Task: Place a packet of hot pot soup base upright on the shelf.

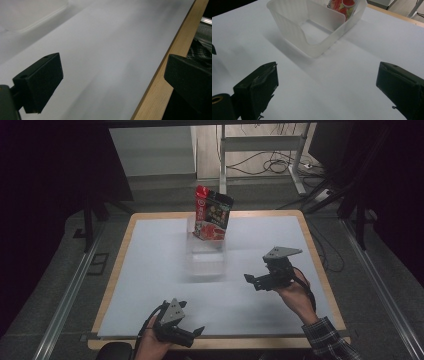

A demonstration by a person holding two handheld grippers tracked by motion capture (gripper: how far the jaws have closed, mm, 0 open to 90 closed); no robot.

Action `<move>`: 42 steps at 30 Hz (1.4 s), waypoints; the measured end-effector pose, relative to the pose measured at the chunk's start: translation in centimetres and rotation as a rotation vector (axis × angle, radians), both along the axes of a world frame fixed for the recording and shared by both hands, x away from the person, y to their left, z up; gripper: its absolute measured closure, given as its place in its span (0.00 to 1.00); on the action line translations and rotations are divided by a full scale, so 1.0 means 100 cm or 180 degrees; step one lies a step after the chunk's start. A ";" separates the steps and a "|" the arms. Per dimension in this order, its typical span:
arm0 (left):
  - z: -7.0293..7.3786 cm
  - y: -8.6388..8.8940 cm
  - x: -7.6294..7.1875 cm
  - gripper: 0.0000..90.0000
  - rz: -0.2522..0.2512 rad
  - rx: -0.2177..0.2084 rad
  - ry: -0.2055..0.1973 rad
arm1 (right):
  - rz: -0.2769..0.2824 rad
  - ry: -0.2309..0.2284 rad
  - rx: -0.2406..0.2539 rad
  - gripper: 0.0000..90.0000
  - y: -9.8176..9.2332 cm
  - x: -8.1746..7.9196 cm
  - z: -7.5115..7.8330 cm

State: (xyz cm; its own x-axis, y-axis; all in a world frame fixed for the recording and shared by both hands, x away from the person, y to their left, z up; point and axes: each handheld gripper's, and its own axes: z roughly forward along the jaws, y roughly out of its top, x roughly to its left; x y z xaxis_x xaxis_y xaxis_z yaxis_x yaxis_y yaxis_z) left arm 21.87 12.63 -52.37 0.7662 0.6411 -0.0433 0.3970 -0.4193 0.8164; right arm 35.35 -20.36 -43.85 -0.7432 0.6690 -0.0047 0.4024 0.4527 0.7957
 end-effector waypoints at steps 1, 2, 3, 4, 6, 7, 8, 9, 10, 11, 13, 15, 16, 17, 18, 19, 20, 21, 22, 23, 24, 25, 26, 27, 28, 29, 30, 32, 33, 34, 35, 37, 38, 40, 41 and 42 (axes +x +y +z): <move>0.000 0.000 0.000 0.02 0.0001 -0.0003 0.0001 | -0.0006 -0.0001 0.0005 0.05 -0.001 -0.001 0.000; 0.000 0.000 0.000 0.02 0.0004 -0.0001 0.0000 | -0.0018 -0.0001 0.0008 0.05 -0.003 -0.002 0.000; 0.000 0.000 0.000 0.02 0.0004 0.0001 0.0001 | -0.0022 -0.0003 0.0011 0.05 -0.005 -0.003 0.000; 0.000 0.000 0.000 0.02 0.0004 0.0001 0.0003 | -0.0031 0.0001 0.0018 0.05 -0.008 -0.005 0.001; 0.000 0.000 0.000 0.02 0.0001 0.0009 0.0001 | -0.0047 0.0003 0.0029 0.05 -0.011 -0.006 0.001; 0.000 0.000 0.000 0.02 0.0000 0.0013 0.0000 | -0.0053 0.0004 0.0032 0.05 -0.013 -0.008 0.001; 0.000 0.000 0.000 0.02 0.0000 0.0013 0.0000 | -0.0062 0.0010 0.0034 0.05 -0.015 -0.009 0.001; 0.000 0.000 0.000 0.02 0.0001 0.0016 -0.0003 | -0.0067 0.0015 0.0031 0.05 -0.016 -0.010 0.001; 0.000 0.000 0.000 0.02 0.0000 0.0017 -0.0005 | -0.0073 0.0020 0.0033 0.05 -0.017 -0.011 0.001; 0.000 0.000 0.000 0.02 0.0001 0.0018 -0.0006 | -0.0076 0.0017 0.0036 0.05 -0.019 -0.012 0.001; 0.000 0.000 0.000 0.02 0.0004 0.0017 -0.0007 | -0.0087 0.0021 0.0037 0.05 -0.021 -0.015 0.001; 0.000 0.000 0.000 0.02 0.0004 0.0020 -0.0008 | -0.0087 0.0025 0.0040 0.05 -0.024 -0.018 0.001; 0.000 0.000 0.000 0.02 0.0003 0.0021 -0.0008 | -0.0096 0.0038 0.0040 0.05 -0.025 -0.019 0.000; 0.000 0.000 0.000 0.02 0.0003 0.0022 -0.0009 | -0.0091 0.0031 0.0036 0.05 -0.026 -0.020 0.000; 0.000 0.000 0.000 0.02 0.0003 0.0023 -0.0010 | -0.0101 0.0038 0.0026 0.05 -0.028 -0.022 0.000; 0.000 0.000 0.000 0.02 0.0004 0.0024 -0.0010 | -0.0102 0.0034 0.0029 0.05 -0.029 -0.024 0.000; 0.000 0.000 0.000 0.02 0.0006 0.0024 -0.0012 | -0.0108 0.0041 0.0017 0.05 -0.030 -0.025 0.000; 0.000 0.000 0.000 0.02 0.0008 0.0024 -0.0011 | -0.0116 0.0034 0.0030 0.05 -0.032 -0.027 0.000; 0.000 0.000 0.000 0.02 0.0010 0.0026 -0.0013 | -0.0121 0.0029 0.0029 0.05 -0.033 -0.029 0.000; 0.000 0.000 0.000 0.02 0.0011 0.0028 -0.0015 | -0.0120 0.0029 0.0037 0.05 -0.035 -0.030 -0.001; 0.000 0.000 0.000 0.02 0.0012 0.0027 -0.0015 | -0.0126 0.0025 0.0039 0.05 -0.036 -0.032 -0.001; 0.000 0.000 0.000 0.02 0.0014 0.0026 -0.0014 | -0.0134 0.0019 0.0028 0.05 -0.038 -0.034 -0.001; 0.000 0.000 0.000 0.02 0.0016 0.0027 -0.0015 | -0.0136 0.0019 0.0031 0.05 -0.038 -0.035 -0.001; 0.000 0.001 0.000 0.02 0.0018 0.0030 -0.0018 | -0.0143 0.0012 0.0021 0.05 -0.040 -0.037 -0.002; 0.000 0.001 0.000 0.02 0.0018 0.0031 -0.0019 | -0.0147 0.0007 0.0016 0.05 -0.041 -0.039 -0.002; 0.000 0.001 0.001 0.02 0.0020 0.0031 -0.0020 | -0.0155 -0.0002 0.0009 0.05 -0.043 -0.041 -0.002; 0.000 0.001 0.001 0.02 0.0021 0.0031 -0.0019 | -0.0161 -0.0011 0.0001 0.05 -0.044 -0.043 -0.003; 0.000 0.001 0.001 0.02 0.0025 0.0034 -0.0016 | -0.0174 -0.0021 0.0004 0.05 -0.046 -0.047 -0.004; 0.000 0.001 0.001 0.02 0.0025 0.0033 -0.0014 | -0.0180 -0.0024 -0.0004 0.05 -0.048 -0.049 -0.005; 0.000 0.001 0.001 0.02 0.0025 0.0034 -0.0014 | -0.0191 -0.0025 -0.0008 0.05 -0.049 -0.051 -0.006; 0.000 0.001 0.001 0.02 0.0027 0.0039 -0.0018 | -0.0196 -0.0021 -0.0004 0.05 -0.050 -0.052 -0.006; 0.000 0.002 0.001 0.02 0.0029 0.0042 -0.0021 | -0.0207 -0.0026 -0.0006 0.05 -0.053 -0.056 -0.008; 0.000 0.002 0.001 0.02 0.0030 0.0043 -0.0022 | -0.0214 -0.0034 -0.0010 0.05 -0.054 -0.058 -0.009; 0.000 0.002 0.001 0.02 0.0030 0.0049 -0.0023 | -0.0230 -0.0048 -0.0007 0.05 -0.057 -0.062 -0.010; 0.000 0.002 0.001 0.02 0.0031 0.0053 -0.0027 | -0.0241 -0.0051 -0.0014 0.05 -0.059 -0.065 -0.011; 0.000 0.001 0.001 0.02 0.0031 0.0057 -0.0028 | -0.0248 -0.0060 -0.0012 0.05 -0.060 -0.067 -0.012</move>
